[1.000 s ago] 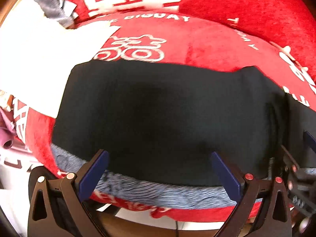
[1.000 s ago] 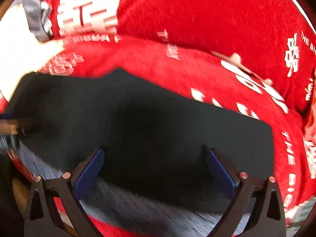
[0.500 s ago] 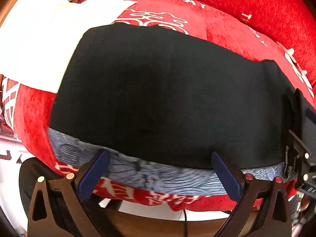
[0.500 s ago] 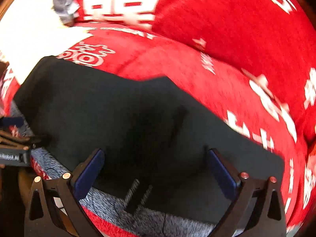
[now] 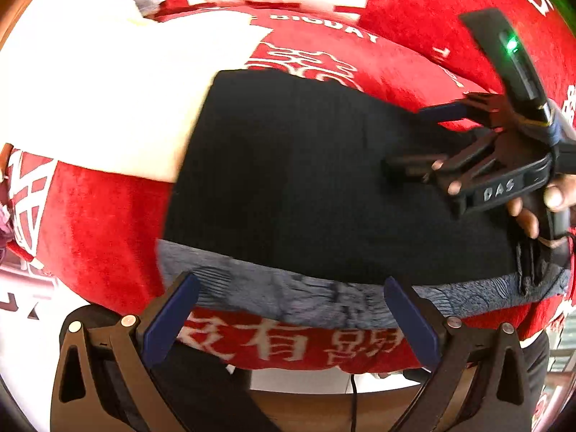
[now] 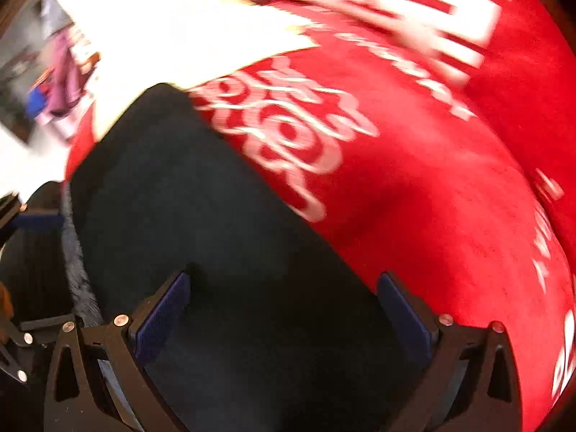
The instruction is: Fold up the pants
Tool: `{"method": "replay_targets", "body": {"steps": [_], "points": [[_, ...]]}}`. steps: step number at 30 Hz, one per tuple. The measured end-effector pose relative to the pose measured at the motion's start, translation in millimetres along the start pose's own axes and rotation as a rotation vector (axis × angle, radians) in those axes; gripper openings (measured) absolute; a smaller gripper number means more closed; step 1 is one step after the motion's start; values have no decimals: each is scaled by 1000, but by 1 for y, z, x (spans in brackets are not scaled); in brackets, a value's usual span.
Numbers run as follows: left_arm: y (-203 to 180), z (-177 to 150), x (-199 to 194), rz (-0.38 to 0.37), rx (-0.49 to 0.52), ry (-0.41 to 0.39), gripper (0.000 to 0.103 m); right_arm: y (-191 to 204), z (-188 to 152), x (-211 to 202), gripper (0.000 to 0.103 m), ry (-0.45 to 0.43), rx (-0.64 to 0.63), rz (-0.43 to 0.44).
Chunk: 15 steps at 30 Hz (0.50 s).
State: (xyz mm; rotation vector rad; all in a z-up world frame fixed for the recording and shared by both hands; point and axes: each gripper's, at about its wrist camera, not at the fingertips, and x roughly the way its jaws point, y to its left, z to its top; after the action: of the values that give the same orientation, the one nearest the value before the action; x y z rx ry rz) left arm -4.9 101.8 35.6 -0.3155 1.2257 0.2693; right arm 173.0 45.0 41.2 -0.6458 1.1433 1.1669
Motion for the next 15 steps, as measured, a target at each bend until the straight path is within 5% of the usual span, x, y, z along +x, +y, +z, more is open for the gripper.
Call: {"method": "replay_targets", "body": {"steps": [3,6,10,15], "points": [[19,2,3,-24,-34,18,103,11,20,10,100,-20,-68,118],[39,2,5,-60,-45,21,103,20,32,15,77,10,-97,185],[65,6,-3,-142,-61,-7,103,26,25,-4,24,6,-158,164],[88,18,-22,-271,-4,-116,103,51,10,-47,17,-108,-241,90]]}}
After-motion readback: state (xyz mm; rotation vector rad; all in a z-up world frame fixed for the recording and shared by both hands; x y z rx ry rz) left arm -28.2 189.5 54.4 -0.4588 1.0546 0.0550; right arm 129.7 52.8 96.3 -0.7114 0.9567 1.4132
